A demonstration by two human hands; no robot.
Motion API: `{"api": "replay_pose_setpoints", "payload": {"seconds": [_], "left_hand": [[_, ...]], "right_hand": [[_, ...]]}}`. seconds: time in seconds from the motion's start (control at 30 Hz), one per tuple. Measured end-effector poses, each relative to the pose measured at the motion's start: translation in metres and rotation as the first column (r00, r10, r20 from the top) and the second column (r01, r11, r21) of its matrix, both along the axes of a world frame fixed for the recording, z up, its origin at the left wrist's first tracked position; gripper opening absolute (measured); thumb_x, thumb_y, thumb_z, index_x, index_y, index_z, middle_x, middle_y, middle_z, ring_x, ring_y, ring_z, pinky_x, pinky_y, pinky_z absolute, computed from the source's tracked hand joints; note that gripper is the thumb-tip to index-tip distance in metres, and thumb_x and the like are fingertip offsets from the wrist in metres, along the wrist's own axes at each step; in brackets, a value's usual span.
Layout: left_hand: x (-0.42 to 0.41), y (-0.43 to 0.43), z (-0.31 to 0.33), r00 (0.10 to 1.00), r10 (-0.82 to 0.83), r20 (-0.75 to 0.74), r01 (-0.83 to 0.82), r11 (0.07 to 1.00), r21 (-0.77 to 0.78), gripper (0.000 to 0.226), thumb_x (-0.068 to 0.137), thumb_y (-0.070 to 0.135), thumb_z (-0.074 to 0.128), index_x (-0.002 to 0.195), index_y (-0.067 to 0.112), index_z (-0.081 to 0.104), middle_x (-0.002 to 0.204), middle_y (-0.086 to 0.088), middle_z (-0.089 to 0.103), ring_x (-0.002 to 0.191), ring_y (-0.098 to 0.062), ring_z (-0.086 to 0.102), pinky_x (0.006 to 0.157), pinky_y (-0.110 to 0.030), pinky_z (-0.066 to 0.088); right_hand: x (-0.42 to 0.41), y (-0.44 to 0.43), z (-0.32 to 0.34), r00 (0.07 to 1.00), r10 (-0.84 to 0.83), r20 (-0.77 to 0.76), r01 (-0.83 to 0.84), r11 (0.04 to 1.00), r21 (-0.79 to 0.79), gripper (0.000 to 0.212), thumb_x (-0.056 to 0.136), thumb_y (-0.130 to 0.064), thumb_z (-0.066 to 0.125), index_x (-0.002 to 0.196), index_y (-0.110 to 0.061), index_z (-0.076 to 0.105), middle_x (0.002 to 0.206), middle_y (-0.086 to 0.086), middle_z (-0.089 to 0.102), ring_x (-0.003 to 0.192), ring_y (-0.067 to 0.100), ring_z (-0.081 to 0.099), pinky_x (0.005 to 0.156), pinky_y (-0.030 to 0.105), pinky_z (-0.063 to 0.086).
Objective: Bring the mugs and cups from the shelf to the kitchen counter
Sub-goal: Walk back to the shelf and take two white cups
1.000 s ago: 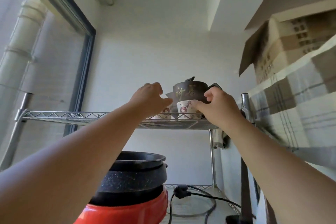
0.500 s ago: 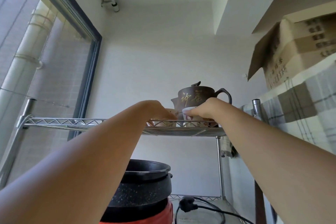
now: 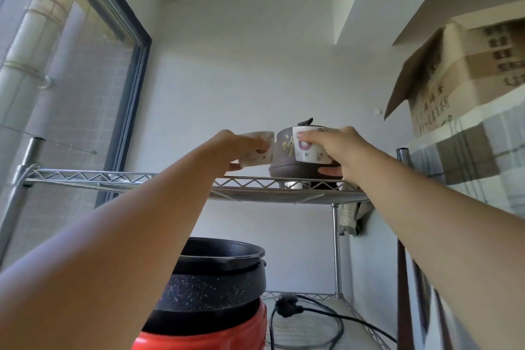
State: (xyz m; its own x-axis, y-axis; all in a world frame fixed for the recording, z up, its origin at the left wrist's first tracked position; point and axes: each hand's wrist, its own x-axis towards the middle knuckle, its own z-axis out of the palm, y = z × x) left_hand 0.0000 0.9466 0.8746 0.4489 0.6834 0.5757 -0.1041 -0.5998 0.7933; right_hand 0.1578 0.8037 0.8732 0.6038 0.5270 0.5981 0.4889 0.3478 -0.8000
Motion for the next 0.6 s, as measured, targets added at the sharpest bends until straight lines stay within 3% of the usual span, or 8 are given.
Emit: {"api": "replay_pose_setpoints", "payload": {"seconds": [0.13, 0.27, 0.33, 0.43, 0.53, 0.6], "left_hand": [[-0.021, -0.011, -0.002, 0.931, -0.271, 0.245, 0.28, 0.96, -0.002, 0.03, 0.076, 0.02, 0.078, 0.099, 0.005, 0.067, 0.098, -0.011, 0.066, 0.091, -0.021, 0.064, 0.084, -0.042, 0.059], [-0.047, -0.037, -0.029, 0.799, -0.453, 0.395, 0.476, 0.878, 0.043, 0.018, 0.078, 0.019, 0.076, 0.094, 0.012, 0.071, 0.077, -0.001, 0.075, 0.091, -0.021, 0.067, 0.073, -0.034, 0.06], [-0.061, -0.05, -0.058, 0.728, -0.54, 0.423, 0.577, 0.816, 0.048, 0.013, 0.074, 0.02, 0.076, 0.087, 0.017, 0.076, 0.081, -0.001, 0.077, 0.089, -0.019, 0.071, 0.07, -0.032, 0.059], [-0.076, -0.065, -0.118, 0.658, -0.669, 0.344, 0.692, 0.718, 0.073, 0.033, 0.064, 0.024, 0.083, 0.096, 0.02, 0.075, 0.101, -0.006, 0.073, 0.094, -0.02, 0.069, 0.075, -0.032, 0.055], [-0.08, -0.078, -0.183, 0.64, -0.718, 0.272, 0.742, 0.67, 0.025, 0.064, 0.058, 0.029, 0.088, 0.115, 0.011, 0.065, 0.106, -0.014, 0.064, 0.101, -0.029, 0.059, 0.083, -0.045, 0.043], [-0.076, -0.086, -0.227, 0.656, -0.706, 0.266, 0.743, 0.667, -0.06, 0.077, 0.058, 0.02, 0.084, 0.127, 0.006, 0.053, 0.112, -0.019, 0.062, 0.107, -0.034, 0.059, 0.087, -0.047, 0.05]], "right_hand": [[-0.012, -0.019, -0.006, 0.986, 0.166, -0.013, -0.161, 0.97, 0.18, 0.04, 0.057, -0.034, 0.088, 0.091, -0.024, 0.069, 0.095, 0.004, 0.073, 0.091, 0.02, 0.068, 0.073, 0.036, 0.058], [-0.031, -0.052, -0.037, 0.963, 0.267, 0.029, -0.266, 0.94, 0.213, 0.028, 0.054, -0.032, 0.084, 0.078, -0.024, 0.072, 0.081, -0.001, 0.074, 0.09, 0.02, 0.067, 0.077, 0.037, 0.056], [-0.04, -0.072, -0.063, 0.949, 0.31, 0.055, -0.314, 0.925, 0.212, 0.023, 0.051, -0.034, 0.081, 0.072, -0.026, 0.076, 0.08, -0.002, 0.076, 0.093, 0.022, 0.068, 0.077, 0.038, 0.057], [-0.045, -0.099, -0.113, 0.933, 0.354, 0.066, -0.36, 0.915, 0.18, 0.038, 0.06, -0.032, 0.079, 0.096, -0.021, 0.075, 0.1, 0.006, 0.076, 0.105, 0.028, 0.067, 0.085, 0.041, 0.055], [-0.051, -0.123, -0.172, 0.925, 0.373, 0.068, -0.379, 0.915, 0.136, 0.061, 0.062, -0.031, 0.076, 0.118, -0.009, 0.065, 0.117, 0.018, 0.069, 0.112, 0.033, 0.063, 0.098, 0.049, 0.05], [-0.058, -0.136, -0.215, 0.923, 0.383, 0.032, -0.384, 0.916, 0.116, 0.063, 0.063, -0.027, 0.074, 0.122, -0.007, 0.063, 0.118, 0.022, 0.067, 0.11, 0.034, 0.064, 0.096, 0.046, 0.049]]}}
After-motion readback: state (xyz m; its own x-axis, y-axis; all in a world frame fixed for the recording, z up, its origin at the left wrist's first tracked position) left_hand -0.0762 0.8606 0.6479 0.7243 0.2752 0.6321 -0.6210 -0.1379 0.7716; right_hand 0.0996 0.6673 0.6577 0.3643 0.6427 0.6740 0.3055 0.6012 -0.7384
